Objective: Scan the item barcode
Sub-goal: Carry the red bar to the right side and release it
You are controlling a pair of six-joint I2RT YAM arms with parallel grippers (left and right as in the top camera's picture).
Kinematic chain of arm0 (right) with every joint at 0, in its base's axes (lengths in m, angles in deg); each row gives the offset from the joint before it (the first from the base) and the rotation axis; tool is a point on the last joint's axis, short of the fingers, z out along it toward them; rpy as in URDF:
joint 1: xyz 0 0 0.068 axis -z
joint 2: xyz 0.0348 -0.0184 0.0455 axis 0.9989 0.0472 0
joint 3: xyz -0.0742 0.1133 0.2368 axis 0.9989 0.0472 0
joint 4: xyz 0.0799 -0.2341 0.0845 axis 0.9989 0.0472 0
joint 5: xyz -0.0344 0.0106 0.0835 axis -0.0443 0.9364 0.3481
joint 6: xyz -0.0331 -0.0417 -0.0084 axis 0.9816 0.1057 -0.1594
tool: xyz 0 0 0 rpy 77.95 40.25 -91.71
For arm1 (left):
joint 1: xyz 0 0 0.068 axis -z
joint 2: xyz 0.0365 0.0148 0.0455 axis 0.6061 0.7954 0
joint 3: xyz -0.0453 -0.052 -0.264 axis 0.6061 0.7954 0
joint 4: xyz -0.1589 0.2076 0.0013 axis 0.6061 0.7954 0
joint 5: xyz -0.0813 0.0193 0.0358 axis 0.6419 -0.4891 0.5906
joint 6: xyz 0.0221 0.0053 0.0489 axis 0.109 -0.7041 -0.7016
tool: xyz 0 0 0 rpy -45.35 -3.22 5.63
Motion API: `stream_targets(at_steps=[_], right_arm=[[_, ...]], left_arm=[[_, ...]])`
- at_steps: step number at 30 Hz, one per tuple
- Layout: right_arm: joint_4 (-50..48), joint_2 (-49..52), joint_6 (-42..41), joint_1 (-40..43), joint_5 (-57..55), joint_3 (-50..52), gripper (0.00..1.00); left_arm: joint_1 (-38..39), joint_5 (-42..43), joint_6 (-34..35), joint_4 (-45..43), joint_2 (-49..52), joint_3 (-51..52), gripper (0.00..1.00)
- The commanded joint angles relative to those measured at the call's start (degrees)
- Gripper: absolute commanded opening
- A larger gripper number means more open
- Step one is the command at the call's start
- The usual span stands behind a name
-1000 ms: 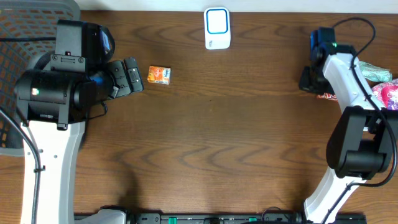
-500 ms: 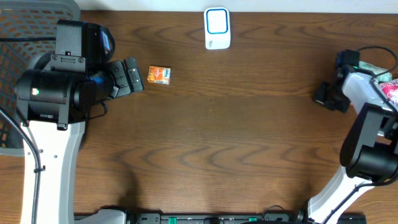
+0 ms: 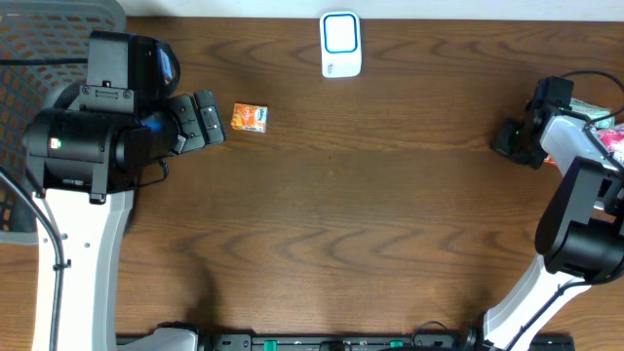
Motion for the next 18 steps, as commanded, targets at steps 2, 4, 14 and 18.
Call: stream_targets(at_steps=[2,4,14,18], right_arm=[[-3.23,5.44,0.52,1.64,-5.38,0.72,0.01],[-3.04,5.09,1.29,3.15,-10.47,-1.09,0.01],[14.91,4.96,8.28,8.11,-10.93,-23.37,0.01],[22.16,4.94,8.28,7.41,-0.70,-30.99,0.01]], left_arm=[[-0.24,-0.72,0.07,0.20,0.07,-0.31,0.98],[-0.24,-0.72,0.07,0.20,0.07,-0.31,0.98],[-0.24,-0.72,0.07,0.20,0.07,-0.31,0.98],[-0.24,-0.72,0.07,0.20,0.07,-0.31,0.98]])
